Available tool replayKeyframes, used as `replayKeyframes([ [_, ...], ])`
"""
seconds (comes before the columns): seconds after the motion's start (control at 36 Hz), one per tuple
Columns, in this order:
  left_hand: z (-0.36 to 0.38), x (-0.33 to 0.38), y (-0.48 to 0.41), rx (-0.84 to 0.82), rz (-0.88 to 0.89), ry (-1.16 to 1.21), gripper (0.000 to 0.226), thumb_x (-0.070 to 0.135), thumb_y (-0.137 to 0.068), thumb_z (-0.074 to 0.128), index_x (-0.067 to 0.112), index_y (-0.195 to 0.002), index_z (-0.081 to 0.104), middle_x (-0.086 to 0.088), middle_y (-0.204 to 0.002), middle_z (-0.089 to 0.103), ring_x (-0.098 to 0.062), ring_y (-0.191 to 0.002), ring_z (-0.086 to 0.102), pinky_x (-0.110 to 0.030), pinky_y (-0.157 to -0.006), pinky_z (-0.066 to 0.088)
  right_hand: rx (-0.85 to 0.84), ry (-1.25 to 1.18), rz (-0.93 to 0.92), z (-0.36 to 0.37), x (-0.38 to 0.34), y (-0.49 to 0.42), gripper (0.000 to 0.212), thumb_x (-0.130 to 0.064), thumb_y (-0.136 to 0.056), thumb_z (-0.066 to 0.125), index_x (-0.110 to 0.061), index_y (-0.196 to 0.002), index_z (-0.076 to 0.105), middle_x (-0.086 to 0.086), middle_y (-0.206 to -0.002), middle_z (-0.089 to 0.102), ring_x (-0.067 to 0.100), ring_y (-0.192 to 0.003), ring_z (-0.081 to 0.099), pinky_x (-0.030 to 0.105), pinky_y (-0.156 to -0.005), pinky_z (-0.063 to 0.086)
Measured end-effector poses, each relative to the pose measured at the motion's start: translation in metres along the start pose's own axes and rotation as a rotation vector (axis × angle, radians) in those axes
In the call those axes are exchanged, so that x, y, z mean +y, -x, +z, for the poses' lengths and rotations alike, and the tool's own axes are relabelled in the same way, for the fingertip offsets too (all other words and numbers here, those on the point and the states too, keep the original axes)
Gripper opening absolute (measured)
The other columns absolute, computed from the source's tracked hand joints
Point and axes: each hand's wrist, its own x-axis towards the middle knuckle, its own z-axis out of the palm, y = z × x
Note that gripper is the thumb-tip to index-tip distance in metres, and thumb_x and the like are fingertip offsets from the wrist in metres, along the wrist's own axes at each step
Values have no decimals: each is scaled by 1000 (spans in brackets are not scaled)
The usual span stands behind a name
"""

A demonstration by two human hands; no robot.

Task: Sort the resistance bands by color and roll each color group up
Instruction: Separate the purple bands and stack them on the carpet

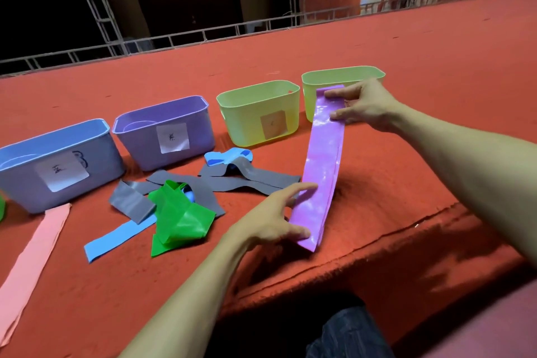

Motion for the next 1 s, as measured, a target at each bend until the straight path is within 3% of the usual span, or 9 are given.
replayKeyframes([
  [0.11, 8, 6, -29, 41, 13, 68, 80, 7, -68, 78, 42, -134, 48, 5, -130, 59, -15, -87, 56, -42, -84, 55, 64, 32, 13, -14, 15, -18, 51, 13, -76, 70, -5, -124, 62, 7, -97, 64, 3, -61, 58, 17, -53, 54],
  [0.25, 23, 15, -73, 16, 29, 134, 78, 5, -73, 81, 28, -139, 46, 10, -87, 55, -6, -56, 34, -19, -56, 39, 128, 108, -1, -30, 40, -49, 54, 14, -75, 70, -12, -121, 62, -11, -88, 64, -4, -65, 55, 14, -54, 51],
  [0.42, 44, 0, -110, 6, -109, 76, 88, 16, -71, 84, 28, -145, 37, 2, -63, 41, -2, -41, 35, -16, -42, 34, 96, 281, 55, -27, 96, -82, 48, 7, -68, 79, -7, -113, 70, 0, -91, 66, 10, -76, 51, 38, -72, 58],
  [0.61, 49, 10, -150, -1, -185, 87, 93, 25, -70, 86, 23, -147, 34, 2, -64, 49, -7, -52, 47, -18, -51, 37, 62, 361, 11, -14, 132, -112, 46, 9, -70, 75, -5, -113, 69, -2, -106, 68, 6, -94, 56, 14, -78, 41],
  [0.69, 53, 12, -157, 1, -200, 78, 96, 28, -69, 86, 21, -148, 33, 0, -69, 56, -8, -56, 54, -21, -52, 42, 34, 427, 0, -11, 146, -120, 46, 5, -71, 76, -8, -115, 69, 0, -110, 69, 6, -95, 56, 18, -82, 44],
  [0.75, 53, 8, -159, -6, -215, 26, 97, 31, -68, 86, 20, -148, 33, -9, -92, 68, -21, -82, 65, -34, -75, 50, 10, 479, 0, -9, 155, -121, 45, 1, -72, 77, -9, -115, 69, 1, -110, 70, 6, -95, 55, 17, -76, 40],
  [0.83, 53, 5, -158, -9, -225, -5, 97, 33, -68, 86, 20, -148, 34, 0, -78, 63, -19, -75, 58, -37, -81, 47, 31, 476, -9, -6, 167, -120, 44, -4, -72, 79, -10, -115, 69, 4, -115, 69, 7, -96, 57, 18, -78, 40],
  [0.92, 53, 6, -159, -52, -212, -134, 96, 39, -72, 83, 18, -150, 31, -15, -115, 67, -29, -100, 66, -37, -90, 48, 16, 522, -10, -4, 168, -119, 42, -10, -75, 79, -11, -116, 69, 4, -113, 70, 8, -95, 59, 19, -80, 41],
  [1.0, 49, 9, -157, -94, -188, -378, 88, 52, -73, 76, 22, -145, 36, -8, -129, 62, -27, -102, 66, -36, -94, 49, -2, 583, -20, -7, 169, -117, 39, -17, -75, 80, -13, -112, 71, 6, -111, 71, 19, -103, 64, 27, -87, 46],
])
